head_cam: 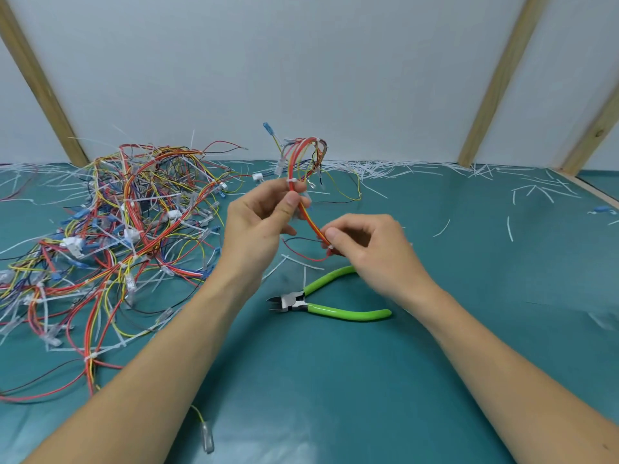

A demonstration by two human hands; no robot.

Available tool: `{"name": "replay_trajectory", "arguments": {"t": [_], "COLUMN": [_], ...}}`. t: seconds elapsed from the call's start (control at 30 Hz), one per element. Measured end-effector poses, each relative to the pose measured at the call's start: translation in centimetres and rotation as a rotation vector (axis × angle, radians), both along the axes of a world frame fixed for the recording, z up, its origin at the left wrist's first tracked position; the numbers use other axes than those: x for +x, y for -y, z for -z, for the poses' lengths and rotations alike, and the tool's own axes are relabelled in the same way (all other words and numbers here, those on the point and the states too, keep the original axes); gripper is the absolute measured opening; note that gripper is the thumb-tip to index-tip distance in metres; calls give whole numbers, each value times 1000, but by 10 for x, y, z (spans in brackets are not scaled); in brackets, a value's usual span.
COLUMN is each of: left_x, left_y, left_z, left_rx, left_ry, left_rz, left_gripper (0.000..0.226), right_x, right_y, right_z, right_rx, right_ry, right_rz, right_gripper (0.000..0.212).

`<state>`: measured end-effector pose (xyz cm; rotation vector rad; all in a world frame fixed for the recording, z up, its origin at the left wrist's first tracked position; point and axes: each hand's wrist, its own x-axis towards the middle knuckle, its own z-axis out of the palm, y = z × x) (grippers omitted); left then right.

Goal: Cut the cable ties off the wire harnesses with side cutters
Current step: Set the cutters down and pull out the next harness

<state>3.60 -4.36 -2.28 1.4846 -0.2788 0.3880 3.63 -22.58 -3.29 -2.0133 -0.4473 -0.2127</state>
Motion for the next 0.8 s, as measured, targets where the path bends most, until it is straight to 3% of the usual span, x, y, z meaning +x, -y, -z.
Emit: {"name": "replay_trajectory", "arguments": {"t": [0.13,0.33,0.5,0.8], "left_x": [2,4,5,-2], "left_y": [-6,-11,-12,0], "left_z": [-1,-2,-6,-7], "left_rx": [-117,-254,-291,-26], "left_ry": [-66,-159,-211,-252], "left_rz": [-68,-109,-124,42], "left_gripper": [16,18,15,36], "right_x": [-3,-3,-2,4], "right_y": [0,-1,-1,11], "right_z": [2,0,-9,-23], "right_rx": [-178,-185,149,683], "right_ry": [103,91,-25,-306], "right_rz": [30,-33,-89,-44], "right_gripper": [10,9,19,17]}}
